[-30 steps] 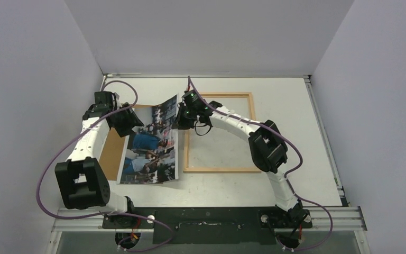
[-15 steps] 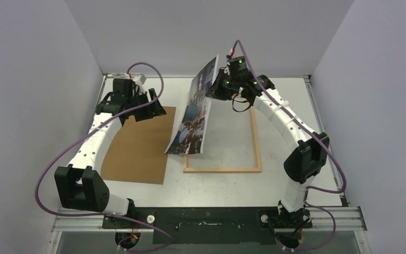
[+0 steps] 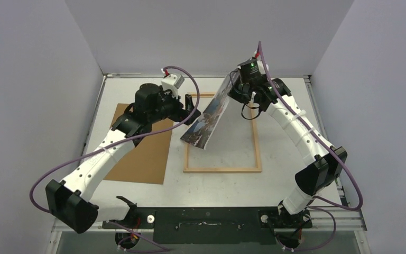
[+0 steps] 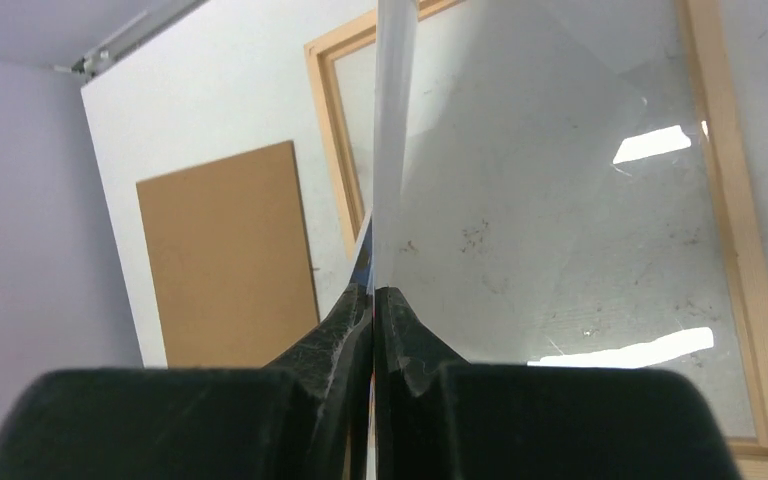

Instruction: Put the photo into the frame

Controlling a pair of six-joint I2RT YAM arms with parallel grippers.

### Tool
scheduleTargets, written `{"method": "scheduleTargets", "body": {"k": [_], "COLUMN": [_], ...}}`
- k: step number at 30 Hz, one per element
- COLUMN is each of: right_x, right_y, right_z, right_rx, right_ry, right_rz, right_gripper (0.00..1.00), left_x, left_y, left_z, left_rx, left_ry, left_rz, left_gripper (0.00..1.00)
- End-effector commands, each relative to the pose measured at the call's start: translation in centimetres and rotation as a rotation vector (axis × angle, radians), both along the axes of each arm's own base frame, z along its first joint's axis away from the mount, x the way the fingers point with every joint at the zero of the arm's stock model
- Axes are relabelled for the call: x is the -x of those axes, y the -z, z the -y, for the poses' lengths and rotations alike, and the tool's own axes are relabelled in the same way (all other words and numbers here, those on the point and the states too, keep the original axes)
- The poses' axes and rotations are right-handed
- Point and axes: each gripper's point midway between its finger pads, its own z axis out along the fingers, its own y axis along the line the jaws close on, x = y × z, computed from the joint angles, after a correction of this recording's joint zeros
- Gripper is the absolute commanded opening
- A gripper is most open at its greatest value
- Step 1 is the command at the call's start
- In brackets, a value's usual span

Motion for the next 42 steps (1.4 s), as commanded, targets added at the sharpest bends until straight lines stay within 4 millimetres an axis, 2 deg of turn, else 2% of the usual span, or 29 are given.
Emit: {"method": "scheduleTargets", "body": {"k": [1, 4, 7, 11, 15, 18, 23, 30, 35, 39, 42], "right_x": [-1.2, -1.4, -1.6, -1.5, -1.1, -0.9, -0.6, -0.3, 0.0, 0.2, 0.2], "right_y": [-4.0, -5.0, -5.2, -5.5, -6.1, -6.3, -6.8, -6.8, -6.8, -6.6, -6.5], "right_z": [2.2, 2.9, 3.1, 3.3, 3.6, 3.7, 3.6, 3.4, 3.3, 3.1, 3.1], "right_rx": [-0.068, -0.088, -0.118, -0.131, -0.138, -0.152, -0.166, -0.179, -0.188, -0.199, -0.201], "right_ry": [0.200, 0.268, 0.316, 0.341, 0.358, 0.363, 0.359, 0.349, 0.342, 0.338, 0.337], "right_rz": [0.122, 0.145, 0.157, 0.162, 0.174, 0.183, 0.188, 0.180, 0.174, 0.167, 0.165], "right_gripper": [0.00, 0.00, 0.00, 0.00, 0.00, 0.00, 0.00, 0.00, 0.00, 0.00, 0.00], "left_x": [0.6, 2.2, 3.0, 3.6, 3.3, 2.9, 1.1, 1.4, 1.2, 1.2, 1.6], "left_y": [-9.1, -10.6, -11.0, -8.5, -6.8, -5.9, -5.6, -5.0, -4.2, -4.6, -4.9], "left_z": [1.7, 3.9, 5.9, 8.8, 10.2, 10.5, 9.4, 9.6, 9.6, 9.6, 9.7], "left_rx": [0.107, 0.102, 0.072, -0.055, -0.223, -0.284, -0.333, -0.318, -0.329, -0.338, -0.321], "left_ry": [0.071, 0.148, 0.209, 0.319, 0.335, 0.321, 0.201, 0.215, 0.202, 0.193, 0.207], "left_rz": [0.378, 0.456, 0.506, 0.533, 0.565, 0.579, 0.609, 0.603, 0.541, 0.499, 0.497], "left_gripper": [0.85, 0.85, 0.85, 0.85, 0.84, 0.80, 0.69, 0.65, 0.47, 0.31, 0.28]}}
